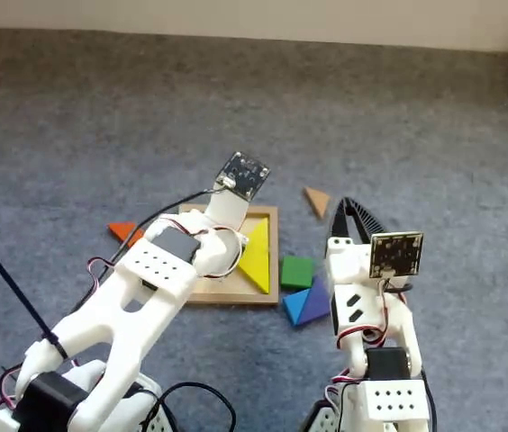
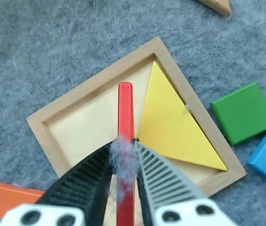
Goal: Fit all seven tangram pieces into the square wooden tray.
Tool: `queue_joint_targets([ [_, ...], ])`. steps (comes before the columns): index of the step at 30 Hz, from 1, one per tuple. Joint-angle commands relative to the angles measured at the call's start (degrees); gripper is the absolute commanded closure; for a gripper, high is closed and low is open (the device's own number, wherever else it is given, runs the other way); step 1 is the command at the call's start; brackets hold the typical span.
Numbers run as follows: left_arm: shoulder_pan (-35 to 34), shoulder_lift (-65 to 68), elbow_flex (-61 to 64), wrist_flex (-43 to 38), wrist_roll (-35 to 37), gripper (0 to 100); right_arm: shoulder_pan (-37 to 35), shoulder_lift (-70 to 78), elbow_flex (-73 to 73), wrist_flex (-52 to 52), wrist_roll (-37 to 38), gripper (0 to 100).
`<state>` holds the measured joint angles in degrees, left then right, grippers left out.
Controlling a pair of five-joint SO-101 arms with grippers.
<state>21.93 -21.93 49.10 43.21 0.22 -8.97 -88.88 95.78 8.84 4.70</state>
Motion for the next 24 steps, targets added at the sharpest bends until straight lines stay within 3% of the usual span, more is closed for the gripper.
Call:
queue_joint_targets([
  [1,0.6,-1.4,0.0,-0.7,-0.5,100,0.5,-1.1,1.4,-2.2,0.4,98.8],
  [16,0.3,-1.5,0.0,-0.5,-0.5,99,0.4,-1.1,1.5,-2.2,0.5,98.8],
  [22,-1.7,-1.5,0.0,-0.4,-0.2,82,0.4,-1.1,1.5,-2.2,0.5,98.8],
  [24,-3.5,-1.5,0.0,-0.6,-0.2,81,0.4,-1.1,1.5,-2.2,0.5,98.8],
])
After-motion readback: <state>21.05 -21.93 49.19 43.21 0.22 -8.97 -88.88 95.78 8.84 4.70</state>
